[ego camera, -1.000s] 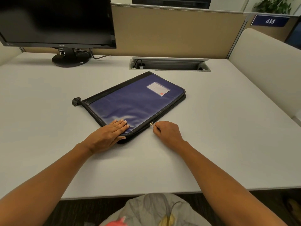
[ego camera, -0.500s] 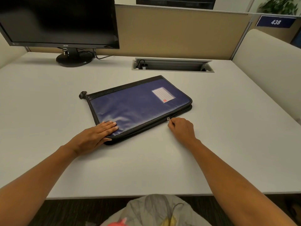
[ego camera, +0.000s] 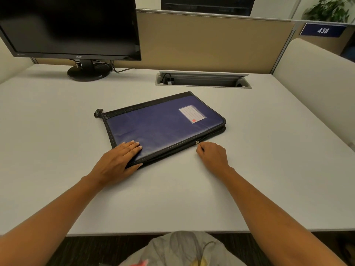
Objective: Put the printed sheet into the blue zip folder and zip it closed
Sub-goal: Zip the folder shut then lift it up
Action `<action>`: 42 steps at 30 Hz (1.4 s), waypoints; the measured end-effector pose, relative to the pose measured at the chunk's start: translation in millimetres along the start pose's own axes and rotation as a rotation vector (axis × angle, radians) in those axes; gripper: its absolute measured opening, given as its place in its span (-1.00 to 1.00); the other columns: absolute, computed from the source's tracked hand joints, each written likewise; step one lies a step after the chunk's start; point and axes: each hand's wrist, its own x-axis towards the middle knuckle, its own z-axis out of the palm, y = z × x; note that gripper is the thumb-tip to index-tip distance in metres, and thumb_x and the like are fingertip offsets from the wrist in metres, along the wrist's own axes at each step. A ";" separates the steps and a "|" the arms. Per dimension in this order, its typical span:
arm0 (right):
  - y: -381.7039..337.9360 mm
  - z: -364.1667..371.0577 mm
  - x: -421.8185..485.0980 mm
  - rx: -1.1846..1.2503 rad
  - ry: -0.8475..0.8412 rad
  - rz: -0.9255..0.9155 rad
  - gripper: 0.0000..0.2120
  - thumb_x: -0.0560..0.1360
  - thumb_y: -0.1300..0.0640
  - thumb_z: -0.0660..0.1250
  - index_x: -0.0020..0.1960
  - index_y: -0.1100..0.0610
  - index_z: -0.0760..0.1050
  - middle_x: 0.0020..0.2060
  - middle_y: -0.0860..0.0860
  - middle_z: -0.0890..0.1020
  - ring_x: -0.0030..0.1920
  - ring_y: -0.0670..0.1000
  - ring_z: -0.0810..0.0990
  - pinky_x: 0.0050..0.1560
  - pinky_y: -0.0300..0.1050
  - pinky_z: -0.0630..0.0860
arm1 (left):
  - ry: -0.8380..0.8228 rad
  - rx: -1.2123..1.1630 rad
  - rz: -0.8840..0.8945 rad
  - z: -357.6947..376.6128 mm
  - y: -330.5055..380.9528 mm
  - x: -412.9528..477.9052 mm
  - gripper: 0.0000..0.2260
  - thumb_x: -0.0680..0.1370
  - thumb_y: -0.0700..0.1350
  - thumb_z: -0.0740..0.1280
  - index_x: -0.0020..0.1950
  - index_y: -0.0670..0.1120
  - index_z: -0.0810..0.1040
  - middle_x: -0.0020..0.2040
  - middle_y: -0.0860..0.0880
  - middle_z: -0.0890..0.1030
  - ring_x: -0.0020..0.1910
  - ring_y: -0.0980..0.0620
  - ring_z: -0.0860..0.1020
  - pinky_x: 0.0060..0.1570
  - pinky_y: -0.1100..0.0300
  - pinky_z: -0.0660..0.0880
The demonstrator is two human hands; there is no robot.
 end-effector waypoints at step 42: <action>24.3 -14.0 -19.0 0.048 0.067 0.014 -0.58 0.53 0.15 0.16 -0.47 0.02 0.11 -0.53 -0.04 0.28 -0.43 0.03 0.28 -0.46 -0.22 0.13 | -0.207 0.153 -0.086 23.1 28.9 68.6 -0.53 0.64 0.02 -0.09 0.50 -0.15 -0.03 0.53 -0.12 0.06 0.51 -0.06 0.04 0.45 0.01 0.07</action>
